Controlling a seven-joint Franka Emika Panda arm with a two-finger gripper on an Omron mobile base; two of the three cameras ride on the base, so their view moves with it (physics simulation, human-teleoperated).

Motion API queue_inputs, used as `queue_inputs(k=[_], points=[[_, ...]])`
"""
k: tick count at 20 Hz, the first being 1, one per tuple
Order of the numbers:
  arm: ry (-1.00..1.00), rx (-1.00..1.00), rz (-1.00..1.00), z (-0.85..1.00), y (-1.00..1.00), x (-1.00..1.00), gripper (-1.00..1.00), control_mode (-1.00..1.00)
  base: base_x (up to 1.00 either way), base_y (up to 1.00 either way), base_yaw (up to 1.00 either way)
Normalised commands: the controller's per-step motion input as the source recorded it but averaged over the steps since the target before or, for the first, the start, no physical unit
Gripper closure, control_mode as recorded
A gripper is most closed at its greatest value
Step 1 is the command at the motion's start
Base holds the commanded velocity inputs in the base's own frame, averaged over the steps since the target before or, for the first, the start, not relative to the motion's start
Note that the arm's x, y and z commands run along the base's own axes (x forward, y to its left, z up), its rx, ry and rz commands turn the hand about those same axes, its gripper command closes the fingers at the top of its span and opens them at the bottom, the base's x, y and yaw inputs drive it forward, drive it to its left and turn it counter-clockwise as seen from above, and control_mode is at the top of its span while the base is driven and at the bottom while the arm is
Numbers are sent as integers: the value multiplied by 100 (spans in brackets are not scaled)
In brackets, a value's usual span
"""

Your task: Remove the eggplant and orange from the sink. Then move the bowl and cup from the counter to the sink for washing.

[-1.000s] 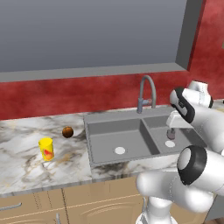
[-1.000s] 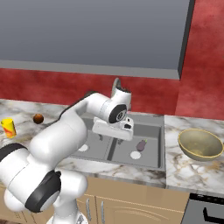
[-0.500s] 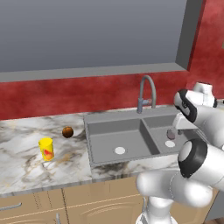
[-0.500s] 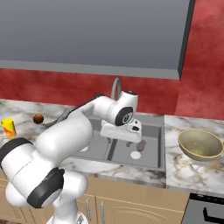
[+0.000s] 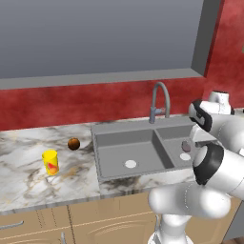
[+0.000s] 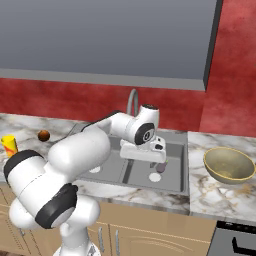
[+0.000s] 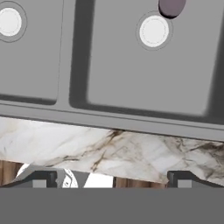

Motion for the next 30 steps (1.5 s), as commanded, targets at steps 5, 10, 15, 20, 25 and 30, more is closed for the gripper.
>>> queue_inputs(k=[5, 10, 15, 20, 25, 30], points=[[0, -1, 0, -13, -12, 17, -100, -100, 0, 0, 0], [0, 0, 0, -16, -13, 13, -100, -100, 0, 0, 0], [0, 0, 0, -12, -9, 19, -100, -100, 0, 0, 0], [0, 0, 0, -9, -3, 24, -100, -100, 0, 0, 0], [0, 0, 0, -11, -5, 22, -100, -100, 0, 0, 0], [0, 0, 0, -14, -10, 20, -100, -100, 0, 0, 0]])
